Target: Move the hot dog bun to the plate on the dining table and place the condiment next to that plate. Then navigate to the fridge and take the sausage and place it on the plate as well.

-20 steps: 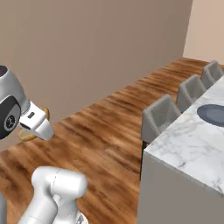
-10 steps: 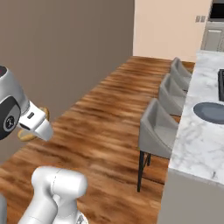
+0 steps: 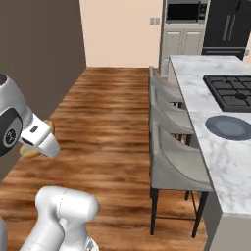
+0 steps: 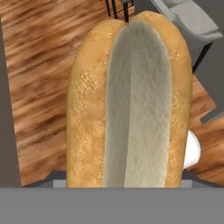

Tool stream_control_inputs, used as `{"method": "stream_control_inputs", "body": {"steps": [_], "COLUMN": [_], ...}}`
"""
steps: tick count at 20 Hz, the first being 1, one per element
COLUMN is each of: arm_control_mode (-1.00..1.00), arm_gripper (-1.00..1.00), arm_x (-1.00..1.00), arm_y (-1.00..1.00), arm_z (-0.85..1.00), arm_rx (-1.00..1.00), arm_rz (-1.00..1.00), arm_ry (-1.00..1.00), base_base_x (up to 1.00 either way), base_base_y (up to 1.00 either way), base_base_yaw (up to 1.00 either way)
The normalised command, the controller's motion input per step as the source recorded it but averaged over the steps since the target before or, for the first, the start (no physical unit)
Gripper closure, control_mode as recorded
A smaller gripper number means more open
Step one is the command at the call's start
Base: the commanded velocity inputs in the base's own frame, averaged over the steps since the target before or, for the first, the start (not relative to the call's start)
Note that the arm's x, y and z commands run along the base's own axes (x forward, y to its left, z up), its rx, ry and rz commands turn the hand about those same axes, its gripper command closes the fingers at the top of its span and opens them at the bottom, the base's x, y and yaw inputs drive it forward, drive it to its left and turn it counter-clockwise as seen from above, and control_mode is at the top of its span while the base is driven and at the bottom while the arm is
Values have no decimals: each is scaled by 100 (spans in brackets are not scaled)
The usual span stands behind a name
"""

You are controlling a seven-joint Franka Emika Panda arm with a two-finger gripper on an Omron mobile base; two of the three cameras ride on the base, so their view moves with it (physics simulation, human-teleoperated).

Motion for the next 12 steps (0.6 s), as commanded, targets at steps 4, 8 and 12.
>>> {"method": "stream_control_inputs", "body": {"steps": [4,8,12], "arm_control_mode": [100,100,100], "arm_gripper": [100,100,100], "arm_x": [0,0,0], "arm_y": [0,0,0], "arm_z": [0,0,0], "arm_rx": [0,0,0], "arm_rz": [0,0,0], "arm_ry": [0,0,0], "base_base_x": [80,64,55], "base_base_y": [54,56,67], "base_base_yaw": [-67,-67,-69]}}
